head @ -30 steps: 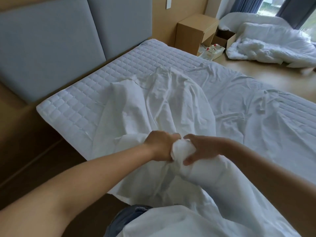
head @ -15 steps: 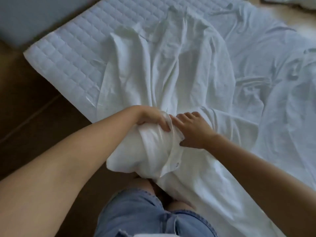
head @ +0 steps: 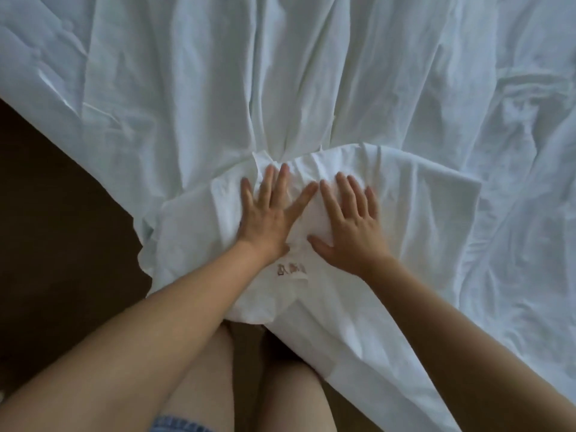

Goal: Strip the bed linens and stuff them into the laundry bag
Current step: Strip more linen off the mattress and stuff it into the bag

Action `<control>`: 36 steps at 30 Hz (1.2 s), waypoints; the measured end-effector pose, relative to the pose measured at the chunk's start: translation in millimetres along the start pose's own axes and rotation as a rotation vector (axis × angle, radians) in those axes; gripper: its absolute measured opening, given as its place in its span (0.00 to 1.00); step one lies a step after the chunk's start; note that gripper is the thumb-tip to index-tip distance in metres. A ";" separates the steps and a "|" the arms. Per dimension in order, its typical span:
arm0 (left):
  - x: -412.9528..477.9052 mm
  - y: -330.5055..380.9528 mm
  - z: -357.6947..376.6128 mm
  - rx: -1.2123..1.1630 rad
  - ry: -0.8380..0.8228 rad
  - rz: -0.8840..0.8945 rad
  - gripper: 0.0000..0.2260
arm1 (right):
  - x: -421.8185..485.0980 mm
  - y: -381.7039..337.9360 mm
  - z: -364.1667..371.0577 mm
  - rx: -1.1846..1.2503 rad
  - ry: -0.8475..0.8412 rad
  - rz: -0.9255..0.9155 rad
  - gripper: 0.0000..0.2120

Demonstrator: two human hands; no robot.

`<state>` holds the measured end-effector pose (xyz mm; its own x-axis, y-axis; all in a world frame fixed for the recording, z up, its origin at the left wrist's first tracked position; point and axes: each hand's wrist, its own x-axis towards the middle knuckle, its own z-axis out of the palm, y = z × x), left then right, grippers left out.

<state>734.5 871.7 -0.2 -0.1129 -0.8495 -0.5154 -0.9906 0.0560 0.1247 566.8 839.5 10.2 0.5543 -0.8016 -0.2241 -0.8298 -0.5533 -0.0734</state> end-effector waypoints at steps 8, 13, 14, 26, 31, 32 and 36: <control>72.7 -55.1 -37.6 -0.302 -0.044 0.108 0.54 | 66.3 10.2 -0.2 -0.351 0.002 -0.143 0.50; 101.5 -67.7 -78.4 -0.304 -0.149 -0.055 0.55 | 141.3 25.6 -25.0 -0.142 -0.341 -0.018 0.48; 96.5 -59.2 -82.6 -0.226 -0.092 -0.098 0.52 | 149.4 28.2 -28.0 -0.106 -0.362 -0.010 0.46; 70.0 -53.2 -37.0 0.104 0.078 0.043 0.48 | 153.1 29.8 -38.3 0.295 -0.603 0.253 0.25; 60.7 -55.9 -55.7 0.043 -0.097 0.217 0.40 | 114.1 24.4 -44.8 0.558 -0.766 0.417 0.23; 54.6 -51.9 -58.1 0.008 -0.202 0.238 0.39 | 100.6 22.2 -45.7 0.556 -0.834 0.427 0.23; 32.1 -31.0 -54.6 -0.008 -0.550 0.354 0.34 | 50.5 4.8 -40.0 0.499 -1.130 0.375 0.27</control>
<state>765.7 814.1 25.6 -0.4568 -0.3883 -0.8003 -0.8861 0.2776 0.3711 593.4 787.3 37.3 0.1246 -0.1183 -0.9851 -0.9920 0.0030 -0.1258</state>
